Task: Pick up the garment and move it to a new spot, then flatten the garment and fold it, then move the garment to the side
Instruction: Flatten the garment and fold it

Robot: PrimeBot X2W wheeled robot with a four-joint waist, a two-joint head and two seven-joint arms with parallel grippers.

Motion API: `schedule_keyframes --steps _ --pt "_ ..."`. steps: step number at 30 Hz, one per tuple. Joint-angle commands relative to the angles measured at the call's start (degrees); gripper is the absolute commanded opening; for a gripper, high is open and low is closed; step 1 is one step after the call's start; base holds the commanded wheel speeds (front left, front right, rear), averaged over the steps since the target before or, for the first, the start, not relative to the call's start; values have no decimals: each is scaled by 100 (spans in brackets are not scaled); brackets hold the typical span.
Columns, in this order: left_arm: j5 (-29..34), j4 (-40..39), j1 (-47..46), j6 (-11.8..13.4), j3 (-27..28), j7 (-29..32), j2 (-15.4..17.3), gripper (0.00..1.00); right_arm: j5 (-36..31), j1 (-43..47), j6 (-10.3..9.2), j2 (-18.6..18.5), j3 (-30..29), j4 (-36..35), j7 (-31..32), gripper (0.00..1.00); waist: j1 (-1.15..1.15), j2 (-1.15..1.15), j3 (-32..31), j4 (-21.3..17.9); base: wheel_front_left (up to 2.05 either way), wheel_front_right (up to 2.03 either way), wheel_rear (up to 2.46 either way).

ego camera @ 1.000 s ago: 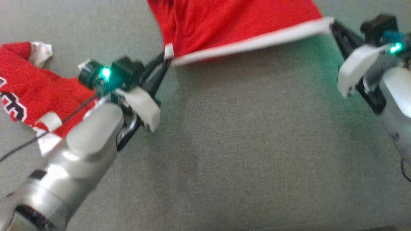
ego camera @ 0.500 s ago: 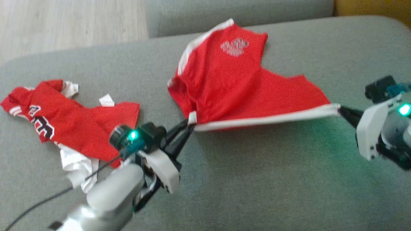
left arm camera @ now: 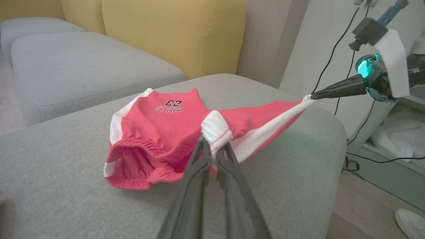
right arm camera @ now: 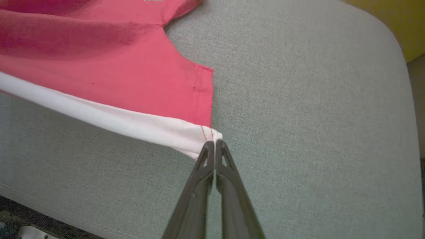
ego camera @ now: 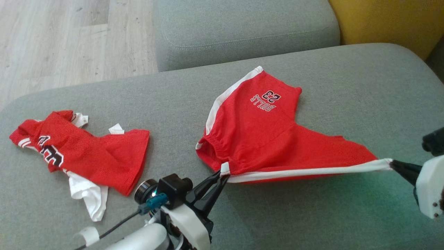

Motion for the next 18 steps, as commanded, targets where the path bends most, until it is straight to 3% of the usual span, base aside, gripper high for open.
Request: schedule_keyframes --steps 1,6,11,18 --pt "-2 -186 -201 66 221 9 180 0 -64 -35 -4 -297 -212 -122 -69 0 0 0 8 9 0 0 0" --pt "11 -400 -233 202 254 85 233 0 -593 124 -4 -67 -1020 -293 -164 0 0 0 159 94 0 0 0" --pt "15 -451 -601 308 482 62 126 0 -1503 -141 -4 558 -1981 -459 -335 0 0 0 711 326 0 0 0" --pt "80 -241 -1132 275 643 36 -65 0 -2397 -821 -4 1178 -2462 -328 -401 0 0 0 1296 594 0 0 0"
